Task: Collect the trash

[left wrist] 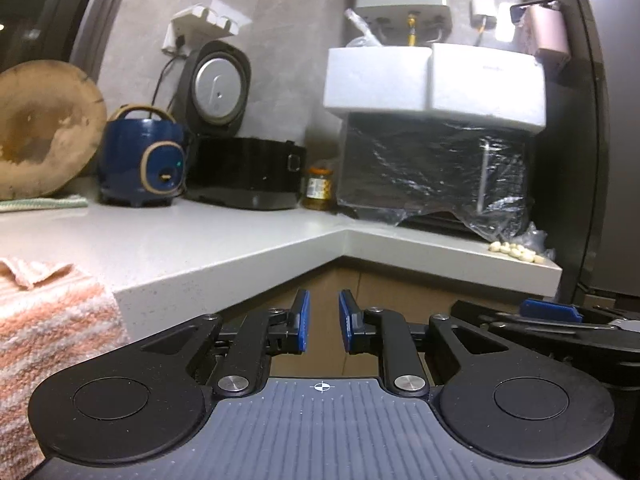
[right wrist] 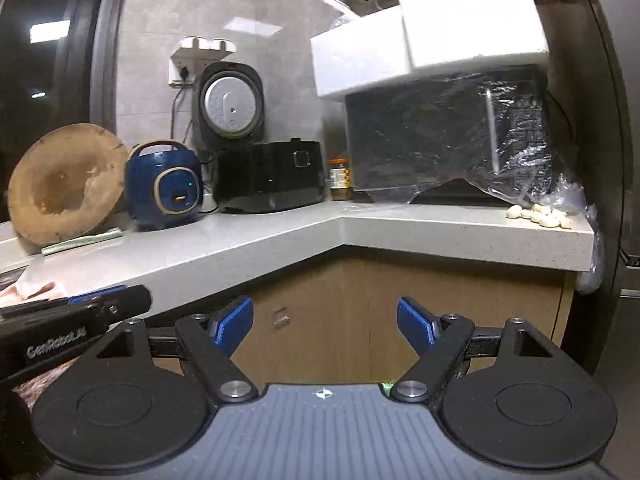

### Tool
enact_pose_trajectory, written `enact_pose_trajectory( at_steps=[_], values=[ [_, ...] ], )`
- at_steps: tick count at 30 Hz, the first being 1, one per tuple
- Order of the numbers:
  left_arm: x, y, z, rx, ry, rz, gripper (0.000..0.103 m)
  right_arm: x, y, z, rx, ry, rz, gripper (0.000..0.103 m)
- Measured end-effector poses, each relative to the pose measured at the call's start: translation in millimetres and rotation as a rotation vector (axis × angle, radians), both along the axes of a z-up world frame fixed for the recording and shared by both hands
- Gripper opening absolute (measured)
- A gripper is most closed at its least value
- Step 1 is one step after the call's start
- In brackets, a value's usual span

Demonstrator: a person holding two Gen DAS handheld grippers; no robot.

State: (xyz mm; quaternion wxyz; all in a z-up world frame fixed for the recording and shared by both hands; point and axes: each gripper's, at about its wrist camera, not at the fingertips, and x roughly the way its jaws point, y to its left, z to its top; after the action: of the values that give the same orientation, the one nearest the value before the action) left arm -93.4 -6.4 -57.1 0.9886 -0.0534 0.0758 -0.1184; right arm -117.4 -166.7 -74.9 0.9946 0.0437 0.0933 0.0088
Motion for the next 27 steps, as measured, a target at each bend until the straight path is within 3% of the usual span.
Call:
enact_pose_trajectory(
  at_steps=[8, 27],
  values=[
    [-22, -20, 3, 0.084, -0.040, 0.012, 0.020, -18, 3, 3, -0.019, -0.053, 0.001, 0.080],
    [-35, -28, 5, 0.108, -0.044, 0.024, 0.020, -34, -6, 1, -0.003, -0.069, -0.008, 0.081]
  ],
)
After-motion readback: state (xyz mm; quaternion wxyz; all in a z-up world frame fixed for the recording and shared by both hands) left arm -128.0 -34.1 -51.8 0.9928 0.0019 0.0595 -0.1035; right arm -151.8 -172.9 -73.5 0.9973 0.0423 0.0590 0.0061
